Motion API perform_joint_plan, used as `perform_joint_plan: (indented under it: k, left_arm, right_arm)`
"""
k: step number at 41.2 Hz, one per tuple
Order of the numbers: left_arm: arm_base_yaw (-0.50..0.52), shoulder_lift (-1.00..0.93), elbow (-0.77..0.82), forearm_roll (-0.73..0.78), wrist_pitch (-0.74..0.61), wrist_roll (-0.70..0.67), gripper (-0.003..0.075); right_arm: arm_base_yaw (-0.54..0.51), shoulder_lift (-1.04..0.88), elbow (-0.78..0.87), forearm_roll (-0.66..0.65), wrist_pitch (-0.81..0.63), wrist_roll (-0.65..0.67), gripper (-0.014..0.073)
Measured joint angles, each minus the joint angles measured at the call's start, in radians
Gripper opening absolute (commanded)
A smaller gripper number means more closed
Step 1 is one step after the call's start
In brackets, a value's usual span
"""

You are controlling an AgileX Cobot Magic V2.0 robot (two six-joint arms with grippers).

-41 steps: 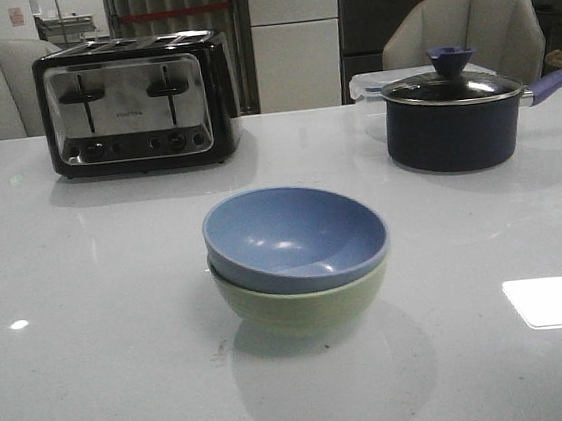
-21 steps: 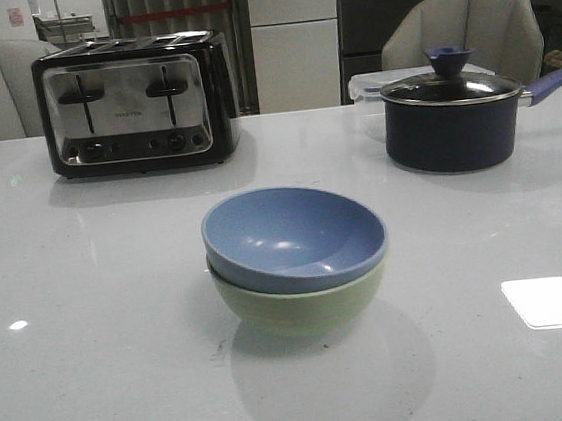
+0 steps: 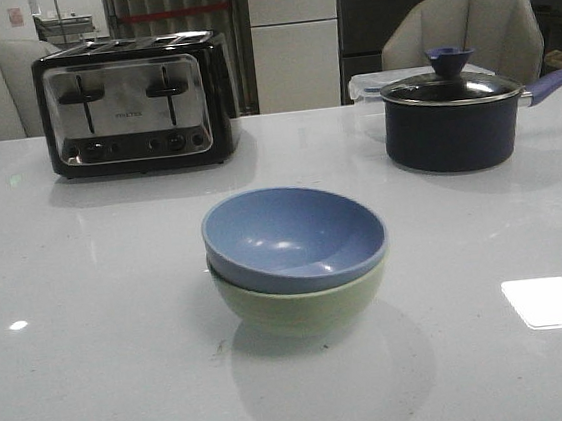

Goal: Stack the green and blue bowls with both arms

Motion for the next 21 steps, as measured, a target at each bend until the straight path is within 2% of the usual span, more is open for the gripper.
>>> perform_joint_plan:
  k: [7, 21]
  left_arm:
    - [0.0, 0.0, 0.0, 0.0, 0.0, 0.0, 0.0093]
    - [0.0, 0.0, 0.0, 0.0, 0.0, 0.0, 0.0093]
  right_arm:
    - [0.005, 0.0, 0.0, -0.058, -0.049, 0.133, 0.0057]
    - [0.018, 0.0, 0.0, -0.058, -0.068, 0.153, 0.0057]
